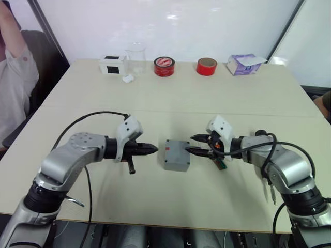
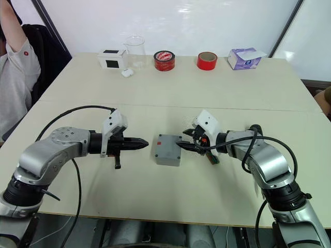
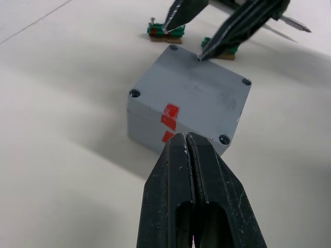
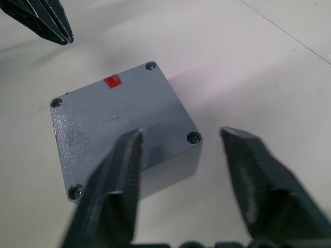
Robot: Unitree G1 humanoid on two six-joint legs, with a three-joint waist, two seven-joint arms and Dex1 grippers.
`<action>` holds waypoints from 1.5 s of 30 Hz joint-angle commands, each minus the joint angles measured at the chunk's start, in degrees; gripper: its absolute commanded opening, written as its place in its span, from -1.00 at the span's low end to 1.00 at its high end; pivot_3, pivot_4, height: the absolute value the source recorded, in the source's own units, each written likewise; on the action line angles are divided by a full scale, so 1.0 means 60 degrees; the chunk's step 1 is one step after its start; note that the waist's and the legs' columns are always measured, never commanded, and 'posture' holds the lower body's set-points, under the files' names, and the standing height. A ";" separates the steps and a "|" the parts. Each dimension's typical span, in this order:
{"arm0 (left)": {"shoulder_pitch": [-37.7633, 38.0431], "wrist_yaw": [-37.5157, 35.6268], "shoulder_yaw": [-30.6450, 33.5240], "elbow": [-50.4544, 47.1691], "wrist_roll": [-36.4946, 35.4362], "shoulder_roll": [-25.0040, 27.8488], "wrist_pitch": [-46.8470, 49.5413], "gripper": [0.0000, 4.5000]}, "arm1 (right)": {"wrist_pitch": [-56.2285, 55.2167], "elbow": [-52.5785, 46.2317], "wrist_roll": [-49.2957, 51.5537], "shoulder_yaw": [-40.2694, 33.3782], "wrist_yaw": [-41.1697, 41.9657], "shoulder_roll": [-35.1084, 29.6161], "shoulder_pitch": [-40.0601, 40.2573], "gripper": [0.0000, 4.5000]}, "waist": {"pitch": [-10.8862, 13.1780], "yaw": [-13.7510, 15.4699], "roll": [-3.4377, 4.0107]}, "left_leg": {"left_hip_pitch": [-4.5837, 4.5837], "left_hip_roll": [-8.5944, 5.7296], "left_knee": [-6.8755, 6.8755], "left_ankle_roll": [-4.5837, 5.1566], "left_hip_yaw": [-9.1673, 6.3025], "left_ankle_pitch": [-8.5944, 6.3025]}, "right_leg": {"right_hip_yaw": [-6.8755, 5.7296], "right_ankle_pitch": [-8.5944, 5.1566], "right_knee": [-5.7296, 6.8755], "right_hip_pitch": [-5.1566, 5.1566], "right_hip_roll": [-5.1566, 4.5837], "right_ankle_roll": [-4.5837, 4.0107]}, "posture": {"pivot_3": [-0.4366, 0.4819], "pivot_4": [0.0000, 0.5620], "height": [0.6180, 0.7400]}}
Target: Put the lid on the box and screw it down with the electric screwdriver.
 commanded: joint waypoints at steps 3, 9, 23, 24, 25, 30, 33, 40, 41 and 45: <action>-0.0256 0.0619 0.0271 -0.0296 0.0244 -0.0530 -0.0657 -1.00 | 0.0292 -0.0245 0.0749 -0.1619 -0.0749 0.0510 -0.0386 0.32 | 0.0000 0.0016 -0.0001 | -0.0001 0.0000 0.0000 0.0000 0.0000 0.0000 | 0.0000 0.0000 0.0000 0.0000 -0.0001 0.0000 | -0.05 -0.47 1.00; -0.0751 -0.0230 0.0278 -0.0563 -0.1027 -0.0629 -0.0001 -1.00 | 0.2447 -0.0038 0.2303 -0.3594 -0.1374 0.0356 -0.1161 0.81 | 0.0001 0.0008 -0.0001 | -0.0003 0.0000 -0.0001 -0.0001 -0.0002 0.0000 | -0.0001 0.0002 0.0000 0.0000 -0.0002 0.0001 | -0.05 -0.47 1.00; -0.1473 -0.1092 -0.0900 -0.0893 -0.0772 -0.1068 -0.1000 -1.00 | 0.7329 0.3192 0.2570 -0.4830 -0.4880 -0.1285 -0.3870 0.99 | 0.0005 0.0054 0.0006 | -0.0015 0.0000 -0.0014 0.0000 0.0017 0.0000 | -0.0013 -0.0013 -0.0005 -0.0008 0.0005 -0.0030 | -0.05 -0.47 1.00; -0.1556 -0.1160 -0.0899 -0.0846 -0.0739 -0.1060 -0.1097 -1.00 | 0.7329 0.3315 0.2716 -0.4783 -0.4918 -0.1559 -0.3673 0.99 | 0.0005 0.0039 0.0007 | -0.0021 -0.0003 -0.0013 0.0000 0.0016 0.0000 | -0.0015 -0.0013 -0.0011 -0.0008 0.0001 -0.0030 | -0.05 -0.47 1.00; -0.1633 -0.1215 -0.0923 -0.0814 -0.0701 -0.1053 -0.1191 -1.00 | 0.7329 0.3427 0.2712 -0.4677 -0.4889 -0.1925 -0.3473 0.99 | 0.0008 0.0015 0.0012 | -0.0022 -0.0012 -0.0012 0.0000 0.0022 0.0000 | -0.0008 -0.0014 -0.0015 -0.0008 -0.0010 -0.0031 | -0.05 -0.47 1.00; -0.1484 -0.1317 -0.1206 -0.0875 -0.0472 -0.1056 -0.1488 -1.00 | 0.7329 0.4052 0.2807 -0.4031 -0.4023 -0.3617 -0.3007 0.99 | 0.0011 -0.0099 0.0021 | -0.0020 -0.0021 -0.0011 0.0011 0.0041 -0.0006 | 0.0040 -0.0001 -0.0063 -0.0008 -0.0015 -0.0008 | -0.05 -0.47 1.00; -0.1354 -0.1236 -0.1284 -0.0765 -0.0297 -0.1122 -0.1572 -1.00 | 0.7329 0.3698 0.3128 -0.2912 -0.2927 -0.4882 -0.2396 0.99 | 0.0012 -0.0174 0.0020 | -0.0019 -0.0010 -0.0021 0.0012 0.0028 -0.0007 | 0.0029 -0.0001 -0.0073 -0.0006 -0.0002 -0.0008 | -0.05 -0.47 1.00; -0.0682 -0.0685 -0.1483 -0.0610 0.0017 -0.1465 -0.1607 -1.00 | 0.6825 0.4392 0.2599 -0.1509 -0.1496 -0.5789 -0.2188 0.99 | 0.0012 -0.0221 0.0021 | -0.0013 0.0006 -0.0022 0.0012 0.0031 -0.0007 | 0.0029 -0.0007 -0.0076 -0.0005 0.0007 -0.0018 | -0.05 -0.47 1.00; -0.0667 -0.0607 -0.1528 -0.0579 0.0065 -0.1556 -0.1596 -1.00 | 0.6806 0.4687 0.2478 -0.1315 -0.1324 -0.5845 -0.2288 0.99 | 0.0012 -0.0211 0.0021 | -0.0014 0.0006 -0.0022 0.0012 0.0031 -0.0007 | 0.0029 -0.0007 -0.0076 -0.0006 0.0005 -0.0018 | -0.05 -0.47 1.00; -0.0562 -0.0437 -0.1647 -0.0713 0.0195 -0.1707 -0.1592 -1.00 | 0.6938 0.5058 0.2381 -0.0653 -0.0528 -0.6074 -0.2422 0.99 | 0.0013 -0.0164 0.0018 | -0.0022 0.0002 -0.0017 0.0012 0.0032 -0.0007 | 0.0030 -0.0012 -0.0086 -0.0005 -0.0002 -0.0028 | -0.05 -0.47 1.00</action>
